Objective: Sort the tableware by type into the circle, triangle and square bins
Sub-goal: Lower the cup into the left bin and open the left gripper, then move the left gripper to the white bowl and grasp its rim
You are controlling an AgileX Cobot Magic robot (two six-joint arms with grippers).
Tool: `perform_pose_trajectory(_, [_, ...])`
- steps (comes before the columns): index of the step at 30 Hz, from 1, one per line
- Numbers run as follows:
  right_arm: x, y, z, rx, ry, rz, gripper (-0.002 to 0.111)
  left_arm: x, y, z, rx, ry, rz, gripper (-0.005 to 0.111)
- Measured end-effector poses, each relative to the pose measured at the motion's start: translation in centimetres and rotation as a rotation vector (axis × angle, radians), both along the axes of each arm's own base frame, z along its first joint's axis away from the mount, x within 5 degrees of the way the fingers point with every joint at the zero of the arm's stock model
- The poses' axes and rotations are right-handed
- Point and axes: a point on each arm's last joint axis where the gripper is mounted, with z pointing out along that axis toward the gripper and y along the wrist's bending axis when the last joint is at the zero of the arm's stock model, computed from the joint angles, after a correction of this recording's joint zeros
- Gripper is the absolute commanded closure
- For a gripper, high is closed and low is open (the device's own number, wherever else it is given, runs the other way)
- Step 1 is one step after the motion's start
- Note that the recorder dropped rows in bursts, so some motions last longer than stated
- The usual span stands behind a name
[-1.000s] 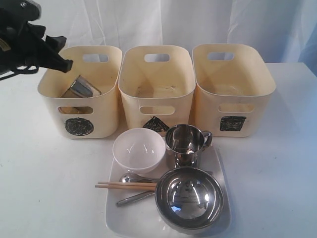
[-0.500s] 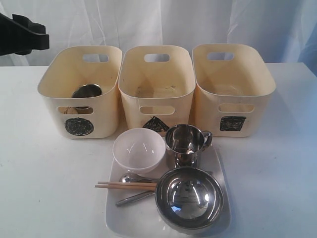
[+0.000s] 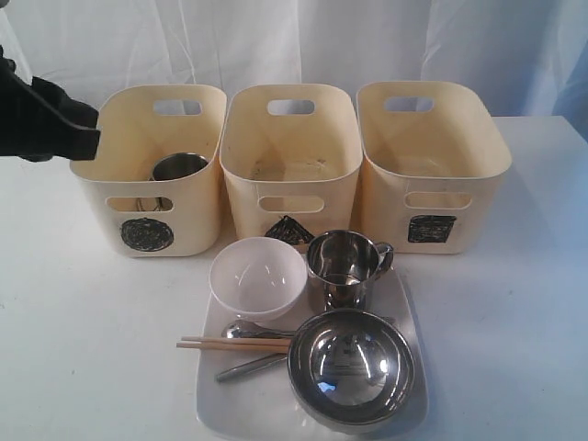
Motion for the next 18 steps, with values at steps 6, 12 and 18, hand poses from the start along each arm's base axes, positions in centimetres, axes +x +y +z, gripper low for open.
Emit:
perform_pose_trajectory(6, [0.0,0.0,0.0,0.0,0.0,0.0,0.108,-2.3,-0.3,0.8,-0.017,-0.013,-0.064,0.066])
perform_pose_trajectory(12, [0.0,0.0,0.0,0.0,0.0,0.0,0.108,-5.8,0.7,2.0,-0.078,0.029,-0.102,0.066])
perform_pose_trajectory(18, [0.0,0.0,0.0,0.0,0.0,0.0,0.108,-9.5,2.4,2.1,-0.026,0.127,-0.212,0.066])
